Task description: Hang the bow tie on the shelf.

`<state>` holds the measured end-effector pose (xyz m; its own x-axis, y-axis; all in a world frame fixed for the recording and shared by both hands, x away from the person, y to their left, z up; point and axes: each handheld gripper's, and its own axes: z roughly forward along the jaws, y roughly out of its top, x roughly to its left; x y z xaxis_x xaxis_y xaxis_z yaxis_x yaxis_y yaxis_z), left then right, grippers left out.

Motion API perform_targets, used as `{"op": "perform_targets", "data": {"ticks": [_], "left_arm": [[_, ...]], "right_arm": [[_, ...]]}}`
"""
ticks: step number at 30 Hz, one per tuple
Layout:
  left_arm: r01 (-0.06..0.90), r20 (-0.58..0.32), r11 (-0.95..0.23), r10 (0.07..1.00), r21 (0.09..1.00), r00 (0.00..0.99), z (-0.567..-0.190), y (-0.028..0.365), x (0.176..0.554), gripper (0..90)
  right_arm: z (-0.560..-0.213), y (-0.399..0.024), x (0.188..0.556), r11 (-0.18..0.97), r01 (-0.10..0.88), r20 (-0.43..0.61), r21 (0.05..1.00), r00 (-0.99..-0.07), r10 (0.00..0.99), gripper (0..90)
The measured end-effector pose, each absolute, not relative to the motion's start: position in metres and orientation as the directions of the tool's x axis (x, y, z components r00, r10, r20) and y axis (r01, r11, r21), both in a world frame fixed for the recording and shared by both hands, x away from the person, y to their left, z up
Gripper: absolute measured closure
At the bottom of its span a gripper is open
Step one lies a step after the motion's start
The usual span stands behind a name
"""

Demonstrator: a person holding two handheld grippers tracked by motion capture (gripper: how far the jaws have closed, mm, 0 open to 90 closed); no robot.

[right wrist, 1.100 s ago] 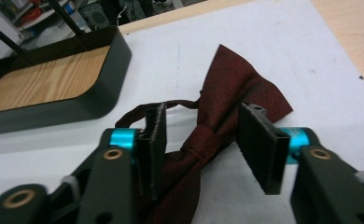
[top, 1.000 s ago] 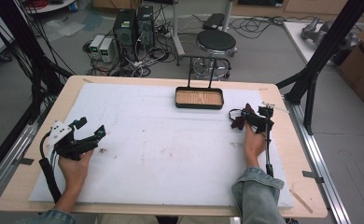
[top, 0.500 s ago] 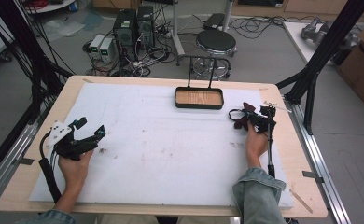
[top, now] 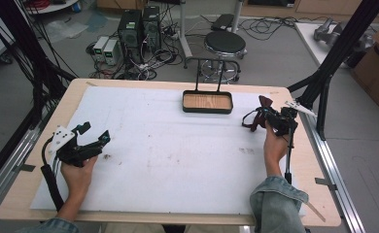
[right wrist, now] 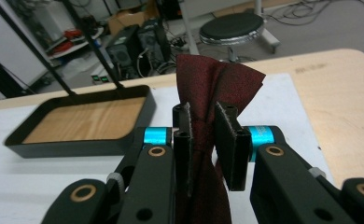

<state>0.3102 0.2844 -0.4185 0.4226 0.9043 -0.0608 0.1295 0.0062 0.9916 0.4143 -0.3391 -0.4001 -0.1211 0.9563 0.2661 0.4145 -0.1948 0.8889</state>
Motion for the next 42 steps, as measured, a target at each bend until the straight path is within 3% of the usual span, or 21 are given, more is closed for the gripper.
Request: {"op": "perform_targets", "data": {"ticks": [17, 33, 42], "left_arm": [[0.129, -0.064, 0.01, 0.904, 0.992, 0.423, -0.419, 0.285, 0.31, 18.9], [0.131, -0.062, 0.007, 0.903, 0.991, 0.425, -0.419, 0.284, 0.31, 18.9], [0.132, -0.065, 0.009, 0.902, 0.991, 0.427, -0.419, 0.284, 0.311, 18.8]], "right_arm": [[-0.35, -0.318, 0.408, -0.145, 0.284, 0.227, 0.948, -0.28, 0.933, 77.6], [-0.33, -0.309, 0.417, -0.093, 0.186, 0.168, 0.978, -0.442, 0.881, 77.5], [-0.32, -0.294, 0.434, -0.068, 0.198, 0.16, 0.978, -0.495, 0.854, 77.5]]}}
